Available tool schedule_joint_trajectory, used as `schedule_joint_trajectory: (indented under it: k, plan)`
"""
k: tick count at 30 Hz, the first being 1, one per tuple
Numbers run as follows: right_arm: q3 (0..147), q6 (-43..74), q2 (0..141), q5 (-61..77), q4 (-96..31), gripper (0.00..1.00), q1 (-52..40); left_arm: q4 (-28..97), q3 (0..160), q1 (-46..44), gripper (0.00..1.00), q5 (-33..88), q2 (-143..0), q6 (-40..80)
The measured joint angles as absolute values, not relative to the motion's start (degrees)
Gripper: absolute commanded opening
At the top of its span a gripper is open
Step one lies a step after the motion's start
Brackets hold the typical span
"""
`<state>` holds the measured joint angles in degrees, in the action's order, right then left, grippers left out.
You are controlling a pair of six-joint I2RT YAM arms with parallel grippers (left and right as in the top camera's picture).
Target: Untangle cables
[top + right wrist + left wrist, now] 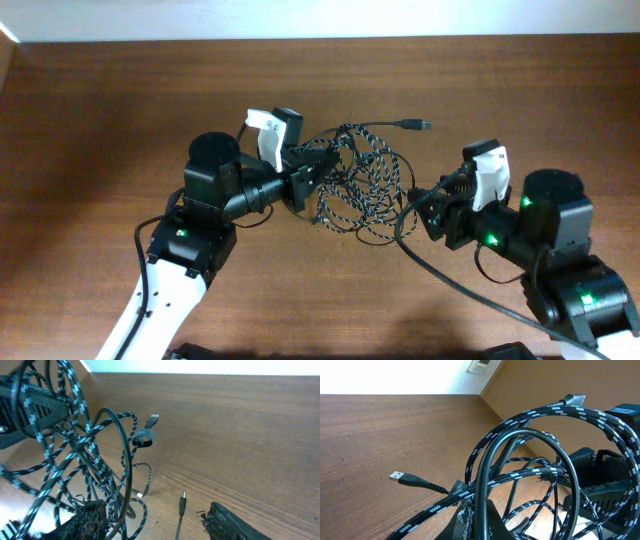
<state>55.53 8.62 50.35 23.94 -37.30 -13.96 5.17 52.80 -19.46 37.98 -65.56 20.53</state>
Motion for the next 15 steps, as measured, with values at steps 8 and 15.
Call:
schedule_joint_trajectory:
  k: [8, 15]
  plan:
    - [55.61, 9.17, 57.52, 17.1, -34.24, 0.04, -16.01, 16.14, 53.52, -21.21, 0.0, 52.47, -65.54, 18.96]
    - [57.52, 18.13, 50.0, 5.72, -34.26, 0.04, -1.45, 30.96, 56.23, -24.05, 0.99, 23.68, -64.97, 21.08]
